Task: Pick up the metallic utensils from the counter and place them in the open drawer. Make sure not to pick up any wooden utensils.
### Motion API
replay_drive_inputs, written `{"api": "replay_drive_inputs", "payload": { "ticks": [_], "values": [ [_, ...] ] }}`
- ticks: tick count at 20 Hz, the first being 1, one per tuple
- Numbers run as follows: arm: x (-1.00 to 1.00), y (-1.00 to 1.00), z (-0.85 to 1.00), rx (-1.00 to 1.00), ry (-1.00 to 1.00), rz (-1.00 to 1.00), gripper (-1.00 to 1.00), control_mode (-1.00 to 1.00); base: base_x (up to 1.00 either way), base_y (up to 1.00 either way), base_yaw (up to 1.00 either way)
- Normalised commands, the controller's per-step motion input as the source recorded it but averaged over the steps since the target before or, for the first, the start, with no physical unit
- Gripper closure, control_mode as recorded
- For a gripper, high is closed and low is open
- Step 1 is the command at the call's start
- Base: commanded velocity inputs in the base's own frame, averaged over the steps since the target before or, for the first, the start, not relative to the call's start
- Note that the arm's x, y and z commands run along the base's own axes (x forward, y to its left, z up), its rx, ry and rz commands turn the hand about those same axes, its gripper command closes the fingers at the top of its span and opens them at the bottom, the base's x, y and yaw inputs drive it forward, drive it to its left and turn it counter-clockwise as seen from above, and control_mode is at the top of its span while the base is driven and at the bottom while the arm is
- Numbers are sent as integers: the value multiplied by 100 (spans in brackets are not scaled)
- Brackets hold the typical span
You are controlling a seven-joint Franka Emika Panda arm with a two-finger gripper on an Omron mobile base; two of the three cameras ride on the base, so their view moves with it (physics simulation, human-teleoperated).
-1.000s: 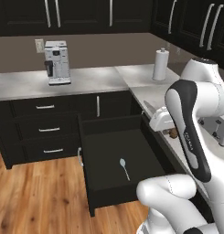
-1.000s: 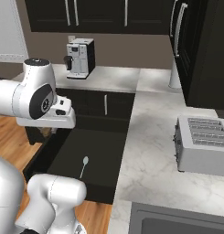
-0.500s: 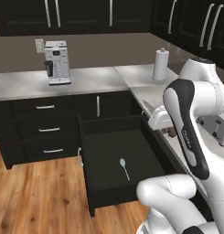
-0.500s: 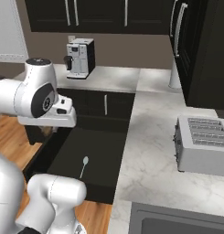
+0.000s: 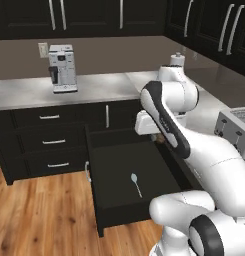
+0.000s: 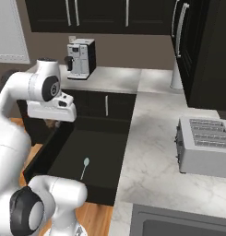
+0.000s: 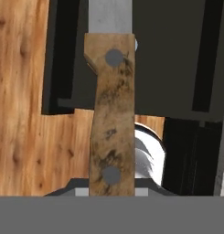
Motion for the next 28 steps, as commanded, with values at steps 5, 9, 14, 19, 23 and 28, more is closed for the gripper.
{"api": "replay_drive_inputs", "payload": {
  "ticks": [5,9,14,19,23,28],
  "values": [
    [87,41,-68,-5,16,-8,100,-100,0,0,0],
    [51,8,-88,5,-1,-8,100,-100,0,0,0],
    [39,1,-77,10,0,-7,100,-100,0,0,0],
    [40,2,-59,2,-11,-4,100,-100,0,0,0],
    [36,0,-39,-2,-6,0,100,-100,0,0,0],
    [7,0,-31,-5,0,0,100,-100,0,0,0]
  ]
}}
